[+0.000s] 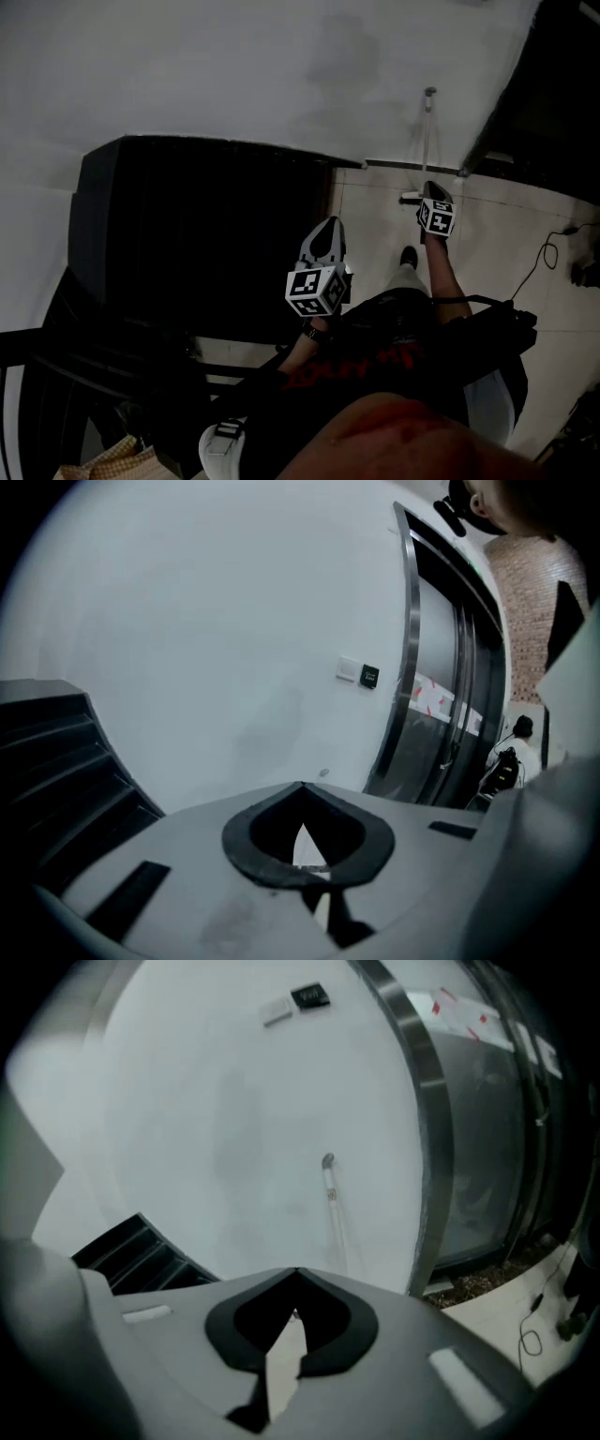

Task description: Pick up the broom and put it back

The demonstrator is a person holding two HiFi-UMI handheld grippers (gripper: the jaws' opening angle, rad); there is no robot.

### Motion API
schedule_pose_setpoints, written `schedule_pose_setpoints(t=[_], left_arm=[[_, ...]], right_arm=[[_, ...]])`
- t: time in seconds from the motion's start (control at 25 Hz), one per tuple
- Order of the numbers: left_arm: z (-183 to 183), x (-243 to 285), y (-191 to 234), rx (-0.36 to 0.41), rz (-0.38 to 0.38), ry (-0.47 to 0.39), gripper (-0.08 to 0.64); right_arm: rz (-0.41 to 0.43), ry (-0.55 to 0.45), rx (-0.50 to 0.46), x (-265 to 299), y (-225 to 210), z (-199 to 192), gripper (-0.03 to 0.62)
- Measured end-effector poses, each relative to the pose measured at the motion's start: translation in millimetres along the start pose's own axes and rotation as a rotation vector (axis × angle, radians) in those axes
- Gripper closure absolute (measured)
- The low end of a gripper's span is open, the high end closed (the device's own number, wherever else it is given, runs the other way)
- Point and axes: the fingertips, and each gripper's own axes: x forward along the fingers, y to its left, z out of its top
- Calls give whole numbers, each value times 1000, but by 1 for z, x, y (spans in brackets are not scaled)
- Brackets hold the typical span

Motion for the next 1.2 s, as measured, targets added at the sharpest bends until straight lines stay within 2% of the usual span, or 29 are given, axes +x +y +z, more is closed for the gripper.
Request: schedule_pose_setpoints(t=[0.12, 0.2, 0.36, 0.52, 0.64, 0.8, 1.04, 1.2], left_arm=[[-1, -37, 20, -14, -23, -19, 555], [-12, -54, 19, -20, -70, -6, 555], [-31, -88, -15, 28, -209, 8, 555], [-28, -134, -49, 121, -284, -37, 555], [-25, -168, -81, 155, -327, -64, 555], [-21, -179, -99, 155, -327, -92, 555], [-23, -187, -113, 197, -289, -88, 555], [-24, -193, -124, 214, -278, -86, 555]], right_arm=[[44, -111, 32, -75, 58, 6, 591], [48, -191, 18, -129, 81, 16, 592], [7, -321, -69, -239, 112, 21, 592], [0, -444, -137, -333, 148, 29, 592], [5, -523, -183, -402, 160, 39, 592], [18, -565, -221, -442, 169, 50, 592], [46, -587, -257, -468, 168, 60, 592], [61, -587, -247, -479, 162, 62, 592]])
